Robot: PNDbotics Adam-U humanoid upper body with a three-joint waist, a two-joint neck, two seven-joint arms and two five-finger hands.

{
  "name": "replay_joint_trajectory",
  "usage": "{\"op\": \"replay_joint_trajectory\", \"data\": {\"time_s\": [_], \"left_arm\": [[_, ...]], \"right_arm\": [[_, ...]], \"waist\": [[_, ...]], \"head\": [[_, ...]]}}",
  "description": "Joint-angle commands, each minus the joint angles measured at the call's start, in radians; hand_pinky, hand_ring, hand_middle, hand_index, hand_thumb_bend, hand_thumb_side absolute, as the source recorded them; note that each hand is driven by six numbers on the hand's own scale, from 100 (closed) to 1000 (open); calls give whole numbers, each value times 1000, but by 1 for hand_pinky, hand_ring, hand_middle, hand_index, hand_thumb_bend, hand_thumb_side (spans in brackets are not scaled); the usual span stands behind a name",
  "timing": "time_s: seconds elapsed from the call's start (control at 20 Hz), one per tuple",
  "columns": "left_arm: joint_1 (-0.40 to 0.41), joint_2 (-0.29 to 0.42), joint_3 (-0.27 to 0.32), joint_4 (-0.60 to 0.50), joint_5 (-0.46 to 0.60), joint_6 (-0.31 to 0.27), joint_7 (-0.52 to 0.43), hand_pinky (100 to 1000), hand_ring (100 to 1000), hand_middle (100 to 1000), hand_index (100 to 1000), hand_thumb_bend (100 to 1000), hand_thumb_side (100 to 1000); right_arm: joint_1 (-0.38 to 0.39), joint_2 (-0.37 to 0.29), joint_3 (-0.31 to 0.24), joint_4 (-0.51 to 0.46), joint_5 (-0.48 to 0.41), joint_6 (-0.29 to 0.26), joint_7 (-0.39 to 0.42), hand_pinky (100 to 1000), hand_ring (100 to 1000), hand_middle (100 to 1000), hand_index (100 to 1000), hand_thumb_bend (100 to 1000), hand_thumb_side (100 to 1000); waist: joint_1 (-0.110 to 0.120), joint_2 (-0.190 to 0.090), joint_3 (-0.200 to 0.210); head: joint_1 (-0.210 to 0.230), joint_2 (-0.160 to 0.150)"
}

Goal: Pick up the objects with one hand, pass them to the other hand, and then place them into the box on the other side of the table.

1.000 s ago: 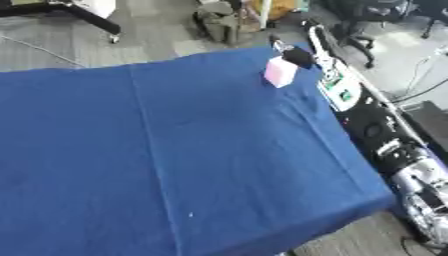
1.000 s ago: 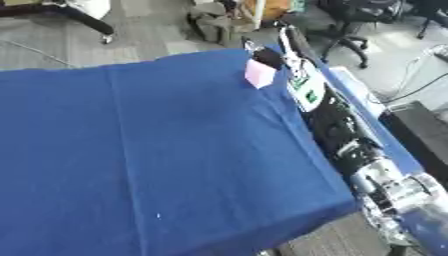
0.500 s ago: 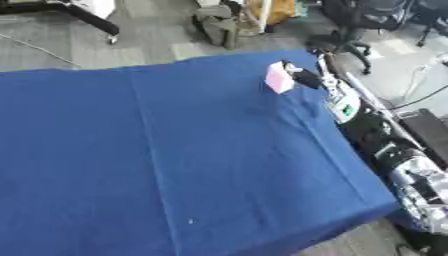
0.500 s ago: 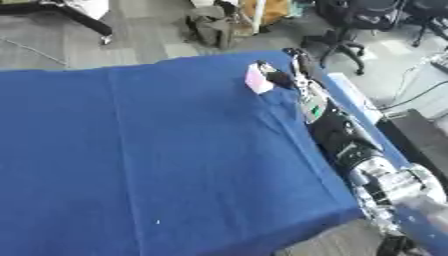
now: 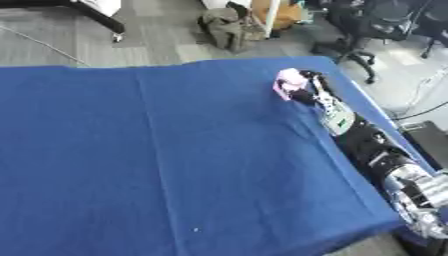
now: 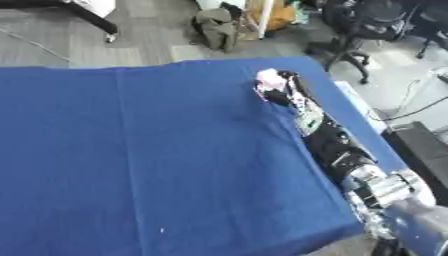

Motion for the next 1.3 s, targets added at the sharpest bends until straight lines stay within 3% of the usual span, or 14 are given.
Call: {"op": "replay_joint_trajectory", "data": {"time_s": [0.05,0.5,0.85,1.15,1.25,1.3], "left_arm": [[-22,29,-2,-25,-2,-2,-8,727,734,625,726,821,709],[-27,42,0,-36,-7,-3,-7,727,733,624,725,818,710],[-28,47,-1,-39,-8,-1,-6,726,732,622,725,821,711],[-26,52,2,-39,-11,-2,-2,726,731,621,725,822,712],[-28,56,3,-42,-11,-3,-1,726,731,621,725,821,712],[-28,58,3,-44,-11,-3,-1,726,731,621,725,822,711]], "right_arm": [[-6,-61,-11,3,-10,6,-20,899,920,865,888,413,701],[7,-70,-20,21,-22,43,-121,890,910,856,884,405,671],[14,-76,-30,12,-29,64,-264,876,897,837,873,405,636],[20,-89,-32,9,-46,68,-295,873,894,833,870,397,635],[22,-92,-34,9,-55,67,-293,872,892,832,870,423,625],[24,-93,-34,10,-59,66,-291,872,892,833,870,395,641]], "waist": [[1,-8,7],[-9,4,42],[-12,12,47],[-14,16,59],[-16,18,68],[-17,19,74]], "head": [[-7,-16],[13,-9],[1,-1],[-10,-9],[-29,-17],[-42,-19]]}}
